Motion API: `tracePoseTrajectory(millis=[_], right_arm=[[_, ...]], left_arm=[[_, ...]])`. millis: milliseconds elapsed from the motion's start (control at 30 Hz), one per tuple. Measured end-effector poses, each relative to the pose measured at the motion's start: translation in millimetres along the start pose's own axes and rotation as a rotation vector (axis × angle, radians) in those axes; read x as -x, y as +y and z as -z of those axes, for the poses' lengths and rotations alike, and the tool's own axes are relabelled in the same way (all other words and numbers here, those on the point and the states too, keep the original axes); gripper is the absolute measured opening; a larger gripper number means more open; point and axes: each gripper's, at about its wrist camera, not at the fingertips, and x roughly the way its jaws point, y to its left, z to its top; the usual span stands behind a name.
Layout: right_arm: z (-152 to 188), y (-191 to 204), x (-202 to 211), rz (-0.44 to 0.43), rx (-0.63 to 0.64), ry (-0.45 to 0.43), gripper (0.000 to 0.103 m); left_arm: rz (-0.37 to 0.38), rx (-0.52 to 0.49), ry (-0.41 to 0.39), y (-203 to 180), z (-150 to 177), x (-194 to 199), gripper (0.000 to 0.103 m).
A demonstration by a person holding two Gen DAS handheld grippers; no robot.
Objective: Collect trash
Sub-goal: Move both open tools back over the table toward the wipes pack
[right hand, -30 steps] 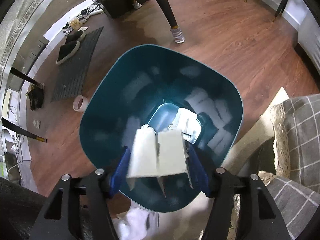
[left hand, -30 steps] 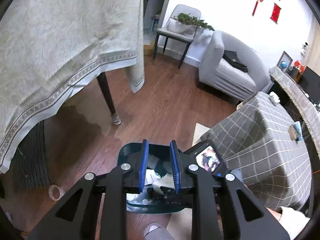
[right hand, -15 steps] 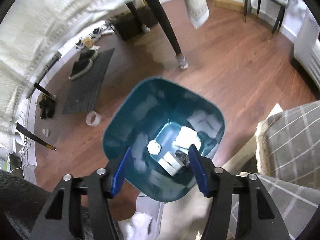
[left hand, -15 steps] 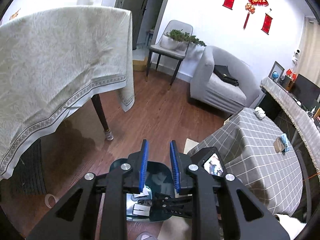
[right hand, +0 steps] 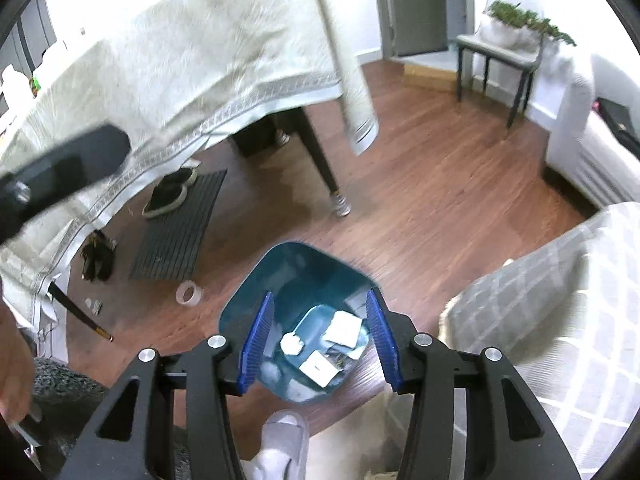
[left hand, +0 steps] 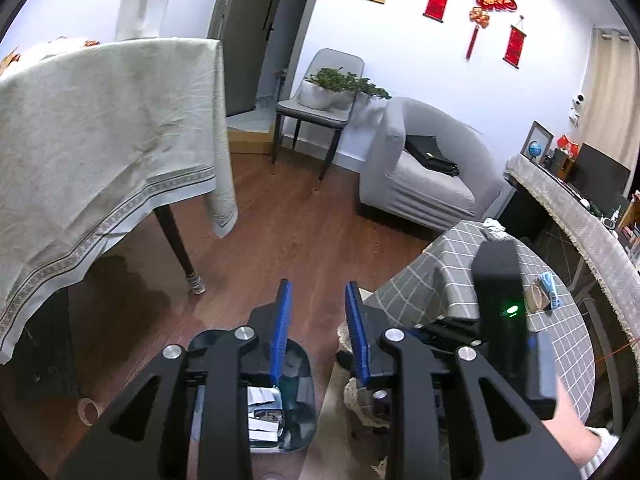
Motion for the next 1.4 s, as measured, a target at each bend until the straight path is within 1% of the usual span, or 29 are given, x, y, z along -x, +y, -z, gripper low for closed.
tracePoseTrajectory(millis=[167, 267, 367, 433, 500, 633, 967, 1200, 1300, 1400], right_arm=[[1.5, -27.4, 33.0, 0.039, -0.025, -0.054, 0.049], [4.5, -45.3, 51.1, 0.055, -0.051, -0.085, 0.049], [9.0, -61.4, 69.1, 0.077, -0.079, -0.117, 0.049], [14.3, -74.8, 83.0, 0.097, -0.101, -0.138, 0.049], [18.8, -83.9, 92.7, 0.112, -0.117, -0.152, 0.049], [33.3, -109.9, 117.4, 0.155, -0.153, -0.180, 0.049], [68.3, -167.9, 162.3, 0.249, -0.225, -0.220, 0.049], [99.1, -206.5, 192.7, 0.318, -0.277, -0.240, 0.049], [110.0, -219.1, 203.3, 0.339, -0.301, -0.250, 0.053], [122.3, -232.0, 213.5, 0.352, -0.333, -0.258, 0.056]], left_arm=[[0.027, -0.026, -0.006, -26.0, -1.3, -5.8, 0.035], [0.030, -0.048, 0.009, -39.5, 0.4, -12.7, 0.036], [0.046, -0.059, 0.016, -55.7, 1.1, -19.1, 0.039], [0.061, -0.069, 0.016, -67.5, 2.1, -23.4, 0.043], [0.074, -0.085, 0.029, -82.1, 4.6, -29.6, 0.043], [0.093, -0.133, 0.037, -113.0, 8.9, -39.7, 0.044], [0.168, -0.209, 0.079, -182.0, 25.4, -72.8, 0.052], [0.204, -0.273, 0.140, -225.9, 45.1, -104.7, 0.053], [0.218, -0.297, 0.153, -246.1, 50.7, -114.0, 0.054], [0.240, -0.311, 0.166, -262.5, 54.0, -123.5, 0.058]])
